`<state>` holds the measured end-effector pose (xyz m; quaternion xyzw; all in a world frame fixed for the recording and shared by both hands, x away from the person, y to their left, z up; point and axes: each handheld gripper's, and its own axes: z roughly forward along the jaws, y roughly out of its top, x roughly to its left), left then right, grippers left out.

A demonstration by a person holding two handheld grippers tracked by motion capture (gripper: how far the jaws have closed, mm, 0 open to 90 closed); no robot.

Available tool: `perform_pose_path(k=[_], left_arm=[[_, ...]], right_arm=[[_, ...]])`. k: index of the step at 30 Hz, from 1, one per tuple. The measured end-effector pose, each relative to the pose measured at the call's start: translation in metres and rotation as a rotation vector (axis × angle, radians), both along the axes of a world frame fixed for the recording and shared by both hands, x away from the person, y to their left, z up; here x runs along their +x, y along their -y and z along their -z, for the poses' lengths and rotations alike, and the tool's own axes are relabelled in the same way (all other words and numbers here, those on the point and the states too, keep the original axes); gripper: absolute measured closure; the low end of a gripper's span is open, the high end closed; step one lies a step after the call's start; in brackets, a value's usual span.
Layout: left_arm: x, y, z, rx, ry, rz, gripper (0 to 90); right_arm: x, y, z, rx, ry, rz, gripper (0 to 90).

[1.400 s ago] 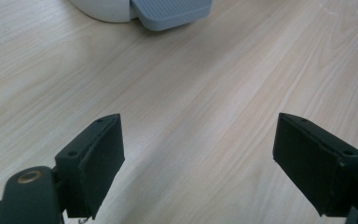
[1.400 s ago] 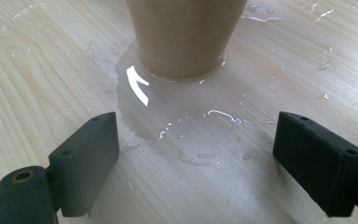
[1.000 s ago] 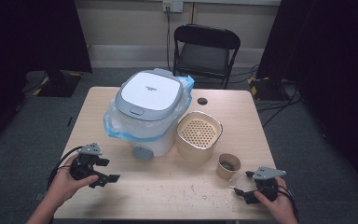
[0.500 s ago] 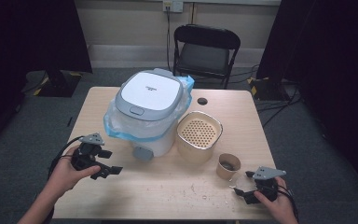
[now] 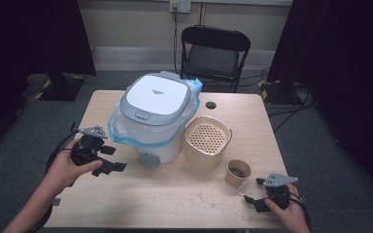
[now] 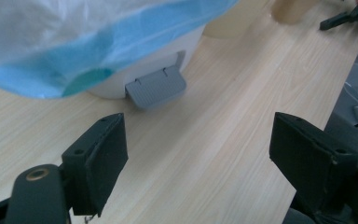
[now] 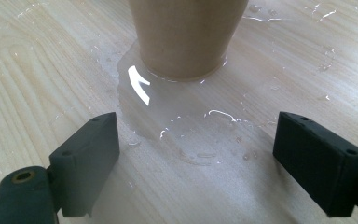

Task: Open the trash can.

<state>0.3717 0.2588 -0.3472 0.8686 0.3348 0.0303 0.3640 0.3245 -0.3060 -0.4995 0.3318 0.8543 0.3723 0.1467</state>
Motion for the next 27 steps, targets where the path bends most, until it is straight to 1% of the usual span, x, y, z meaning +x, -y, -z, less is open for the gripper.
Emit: perform_pose_path(k=[2, 3, 4, 6, 7, 10, 11, 12, 16, 17, 18, 20, 21, 22, 24, 25, 27], left_arm=[[0.001, 0.0, -0.003, 0.006, 0.003, 0.006, 19.4], [0.002, 0.001, -0.007, 0.0, 0.001, 0.006, 19.4], [0.003, 0.002, -0.009, 0.007, 0.002, 0.004, 19.4], [0.004, 0.003, -0.011, 0.003, 0.004, 0.004, 19.5], [0.005, 0.004, -0.014, 0.008, 0.003, 0.008, 19.5], [0.006, 0.005, -0.019, 0.001, 0.003, 0.017, 21.3], [0.006, 0.005, -0.02, 0.009, 0.004, 0.017, 21.3], [0.007, 0.005, -0.021, 0.007, 0.006, 0.025, 21.4], [0.008, 0.007, -0.027, 0.016, 0.008, 0.025, 21.5], [0.009, 0.007, -0.029, 0.019, 0.01, 0.034, 21.7], [0.009, 0.007, -0.03, 0.017, 0.011, 0.029, 22.1], [0.01, 0.007, -0.031, 0.015, 0.009, 0.033, 22.5], [0.011, 0.007, -0.035, 0.006, 0.004, 0.034, 22.6], [0.011, 0.007, -0.035, 0.006, 0.004, 0.034, 23.1], [0.012, 0.007, -0.04, 0.009, 0.005, 0.027, 23.3], [0.013, 0.007, -0.041, 0.002, 0.001, 0.028, 23.3], [0.014, 0.007, -0.044, -0.003, 0.016, 0.025, 23.3]], right_arm=[[0.0, 0.0, 0.0, 0.0, 0.0, 0.0, 13.5], [0.0, 0.0, 0.0, 0.0, 0.0, 0.0, 13.5], [0.0, 0.0, 0.0, 0.0, 0.0, 0.0, 13.5], [0.0, 0.0, 0.0, 0.0, 0.0, 0.0, 13.5], [0.0, 0.0, 0.0, 0.0, 0.0, 0.0, 13.5], [0.0, 0.0, 0.0, 0.0, 0.0, 0.0, 13.5], [0.0, 0.0, 0.0, 0.0, 0.0, 0.0, 13.5], [0.0, 0.0, 0.0, 0.0, 0.001, 0.0, 13.5], [0.0, 0.0, 0.0, 0.0, 0.0, 0.0, 13.5], [0.0, 0.0, 0.0, 0.0, 0.0, 0.0, 13.5], [0.0, 0.0, 0.0, 0.0, 0.0, 0.0, 13.5], [0.0, 0.0, 0.0, 0.0, 0.0, 0.0, 13.5], [0.0, 0.0, 0.0, 0.003, 0.0, -0.002, 13.5], [0.0, 0.0, 0.0, 0.003, 0.0, -0.003, 13.5], [0.0, 0.0, 0.0, 0.003, 0.0, -0.003, 13.5], [0.0, 0.0, 0.0, 0.003, 0.0, -0.003, 13.5], [0.0, 0.0, 0.0, 0.003, 0.0, -0.003, 13.5]])
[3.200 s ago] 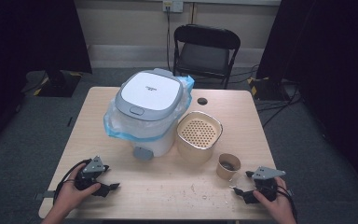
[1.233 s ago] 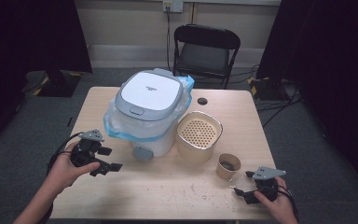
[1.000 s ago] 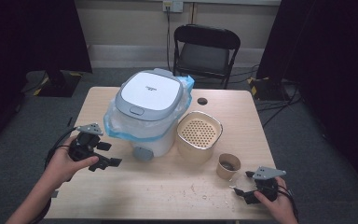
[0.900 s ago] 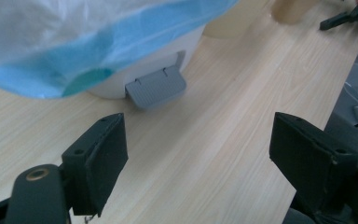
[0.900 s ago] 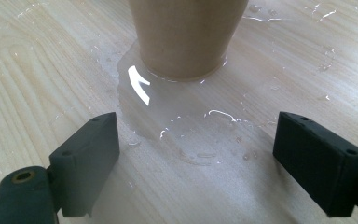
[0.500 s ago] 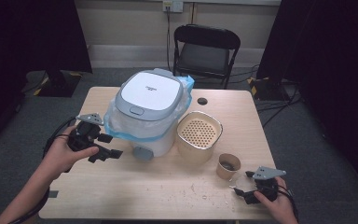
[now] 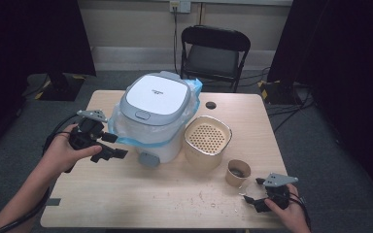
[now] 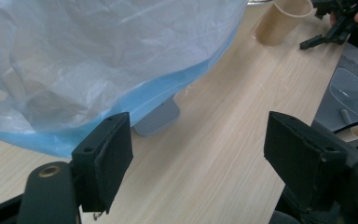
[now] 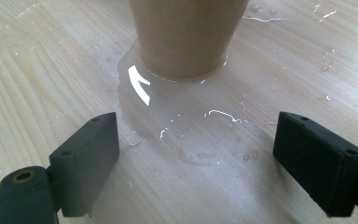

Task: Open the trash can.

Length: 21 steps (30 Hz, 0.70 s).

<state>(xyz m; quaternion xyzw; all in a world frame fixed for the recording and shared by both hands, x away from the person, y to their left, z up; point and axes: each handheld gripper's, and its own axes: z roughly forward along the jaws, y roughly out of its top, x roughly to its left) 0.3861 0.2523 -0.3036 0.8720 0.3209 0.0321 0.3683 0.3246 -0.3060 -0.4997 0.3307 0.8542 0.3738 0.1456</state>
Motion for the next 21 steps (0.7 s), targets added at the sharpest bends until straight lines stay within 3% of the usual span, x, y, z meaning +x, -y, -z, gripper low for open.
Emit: perform_pose_path(k=[14, 21], left_arm=[[0.008, 0.002, -0.023, -0.031, 0.001, -0.016, 21.4], [0.011, 0.006, -0.035, -0.027, 0.019, -0.021, 32.4]], right_arm=[[0.0, 0.0, 0.0, 0.0, 0.0, -0.002, 13.5], [0.0, 0.0, 0.0, 0.0, 0.001, -0.004, 13.5]])
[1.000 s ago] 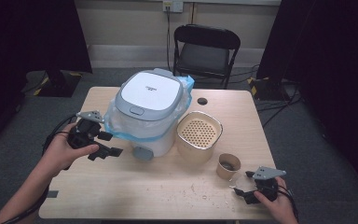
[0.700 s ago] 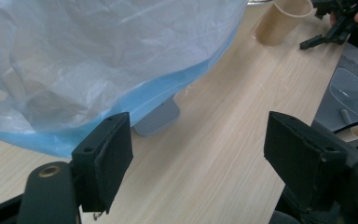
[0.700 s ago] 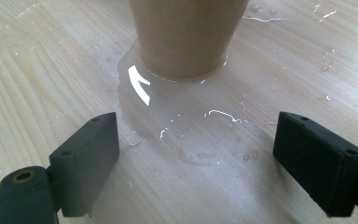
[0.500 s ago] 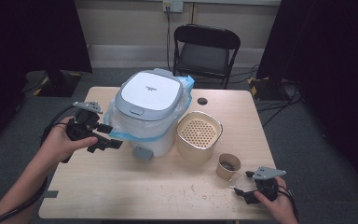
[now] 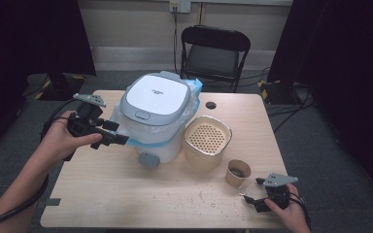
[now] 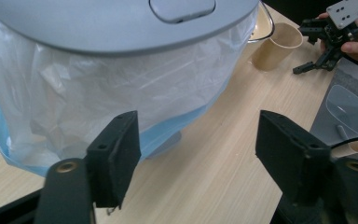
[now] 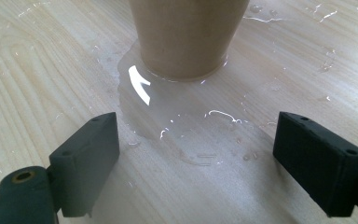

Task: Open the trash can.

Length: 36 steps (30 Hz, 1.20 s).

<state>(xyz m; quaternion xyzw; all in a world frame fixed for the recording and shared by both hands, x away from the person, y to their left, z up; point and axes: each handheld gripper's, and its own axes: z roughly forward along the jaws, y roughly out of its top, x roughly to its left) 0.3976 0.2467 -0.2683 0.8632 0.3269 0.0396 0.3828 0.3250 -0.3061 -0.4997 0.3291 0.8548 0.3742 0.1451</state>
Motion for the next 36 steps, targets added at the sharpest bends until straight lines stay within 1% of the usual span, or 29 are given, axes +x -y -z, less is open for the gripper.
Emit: perform_pose_path(k=[2, 4, 6, 8, 9, 10, 12, 13, 20, 23, 24, 25, 29, 31, 32, 33, 36], left_arm=[[0.001, 0.001, -0.003, 0.002, 0.01, 0.007, 36.3], [0.001, 0.002, -0.006, 0.004, 0.016, -0.002, 38.9], [0.002, 0.003, -0.007, 0.004, 0.021, 0.007, 42.4], [0.003, 0.004, -0.009, 0.004, 0.02, 0.002, 43.4], [0.004, 0.006, -0.011, 0.016, 0.021, 0.006, 44.5], [0.005, 0.007, -0.012, 0.013, 0.022, 0.009, 44.9], [0.005, 0.008, -0.016, 0.026, 0.029, 0.009, 46.2], [0.006, 0.009, -0.017, 0.018, 0.026, 0.009, 46.4], [0.011, 0.013, -0.025, 0.018, 0.036, -0.004, 48.5], [0.013, 0.014, -0.029, 0.009, 0.051, -0.018, 50.1], [0.013, 0.014, -0.029, 0.009, 0.051, -0.018, 51.7], [0.016, 0.014, -0.03, -0.007, 0.042, -0.025, 52.5], [0.021, 0.016, -0.033, -0.008, 0.037, -0.038, 55.1], [0.024, 0.016, -0.034, -0.015, 0.024, -0.053, 58.5], [0.024, 0.016, -0.034, -0.015, 0.024, -0.053, 60.2], [0.027, 0.016, -0.035, -0.019, 0.02, -0.059, 61.8], [0.029, 0.018, -0.035, -0.012, 0.016, -0.067, 66.3]], right_arm=[[0.0, 0.0, 0.0, 0.001, 0.0, -0.001, 13.5], [0.0, 0.0, 0.0, 0.001, 0.0, -0.001, 13.5], [0.0, 0.0, 0.0, 0.001, 0.0, -0.001, 13.5], [0.0, 0.0, 0.0, 0.001, 0.0, -0.001, 13.5], [0.0, 0.0, 0.0, 0.001, 0.0, -0.001, 13.5], [0.0, 0.0, 0.0, 0.001, 0.0, -0.001, 13.5], [0.0, 0.0, 0.0, 0.001, 0.0, -0.001, 13.5], [0.0, 0.0, 0.0, 0.001, 0.0, -0.001, 13.5], [0.0, 0.0, 0.0, 0.001, 0.0, -0.002, 13.5], [0.0, 0.0, 0.0, 0.001, 0.001, -0.002, 13.5], [0.0, 0.0, 0.0, 0.001, 0.001, -0.002, 13.5], [0.0, 0.0, 0.0, 0.001, 0.001, -0.002, 13.5], [0.0, 0.0, 0.0, -0.001, -0.001, -0.002, 13.5], [0.0, 0.0, 0.0, -0.001, 0.0, -0.002, 13.5], [0.0, 0.0, 0.0, -0.001, 0.0, -0.002, 13.5], [0.0, 0.0, 0.0, -0.001, 0.0, -0.002, 13.5], [0.0, 0.0, 0.0, 0.0, 0.0, 0.0, 13.5]])
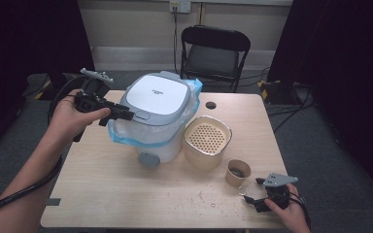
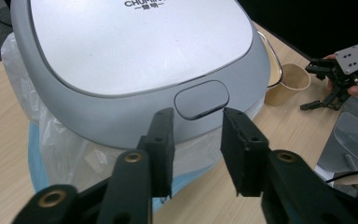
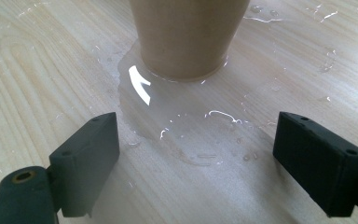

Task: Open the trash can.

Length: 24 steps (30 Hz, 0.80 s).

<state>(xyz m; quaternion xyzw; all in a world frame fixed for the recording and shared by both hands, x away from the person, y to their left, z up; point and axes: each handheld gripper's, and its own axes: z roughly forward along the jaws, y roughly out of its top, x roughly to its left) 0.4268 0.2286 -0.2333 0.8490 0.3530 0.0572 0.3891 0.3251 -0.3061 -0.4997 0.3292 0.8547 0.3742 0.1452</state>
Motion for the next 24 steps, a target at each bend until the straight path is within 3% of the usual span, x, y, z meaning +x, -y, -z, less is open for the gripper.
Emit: perform_pose_path(k=[5, 10, 24], left_arm=[[0.004, 0.007, 0.0, 0.027, 0.006, -0.007, 76.8], [0.007, 0.011, -0.002, 0.027, 0.002, -0.019, 85.5], [0.013, 0.026, -0.003, 0.031, 0.008, -0.003, 90.0]], right_arm=[[0.0, 0.0, 0.0, 0.0, 0.0, 0.0, 13.5], [0.0, 0.0, 0.0, 0.0, 0.0, 0.0, 13.5], [0.0, 0.0, 0.0, 0.0, 0.0, -0.001, 13.5]])
